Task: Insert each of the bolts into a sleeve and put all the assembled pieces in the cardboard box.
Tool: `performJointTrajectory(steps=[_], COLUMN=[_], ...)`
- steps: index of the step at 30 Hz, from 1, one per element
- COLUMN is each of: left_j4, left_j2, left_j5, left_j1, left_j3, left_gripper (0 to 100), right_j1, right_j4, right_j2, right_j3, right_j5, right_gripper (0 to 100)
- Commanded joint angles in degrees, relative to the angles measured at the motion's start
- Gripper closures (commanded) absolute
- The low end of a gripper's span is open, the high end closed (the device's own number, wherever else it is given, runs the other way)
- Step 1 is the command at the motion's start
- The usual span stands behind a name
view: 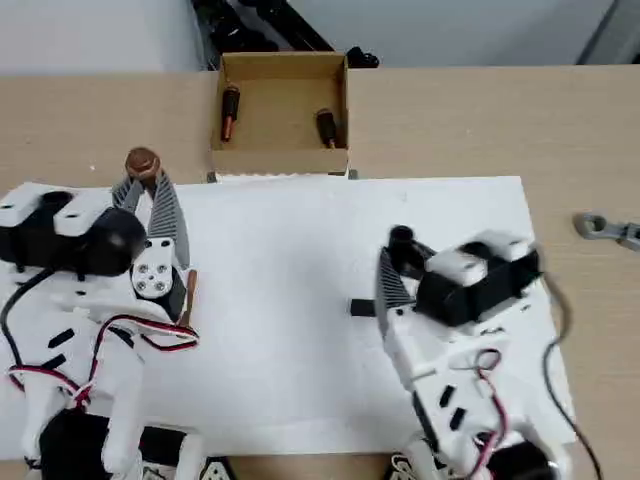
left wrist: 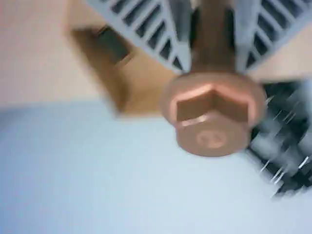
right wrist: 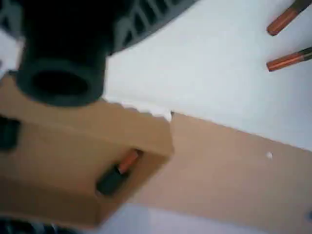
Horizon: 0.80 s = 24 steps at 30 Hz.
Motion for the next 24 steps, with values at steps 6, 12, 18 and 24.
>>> performJointTrajectory(steps=[6, 12, 18, 24], left_j4=[-2.73, -2.64, -2.64, -2.73], left_j2=[7.91, 13.71, 18.46, 21.71], left_j5=[1.05, 4.66, 9.85, 11.25], left_j1=[8.79, 15.47, 16.35, 18.99], left_j3=[-7.16, -14.37, -19.65, -22.64], left_gripper=[99, 99, 99, 99], right_j1=[-7.60, -10.33, -10.24, -10.33], right_j4=[-20.62, -22.81, -25.27, -29.41], right_j2=[-4.44, -4.97, -4.97, -4.44], right_j3=[17.67, 19.08, 16.44, 16.44], right_j5=[1.49, 1.49, 1.49, 1.49], right_gripper=[99.5, 99.5, 99.5, 99.5])
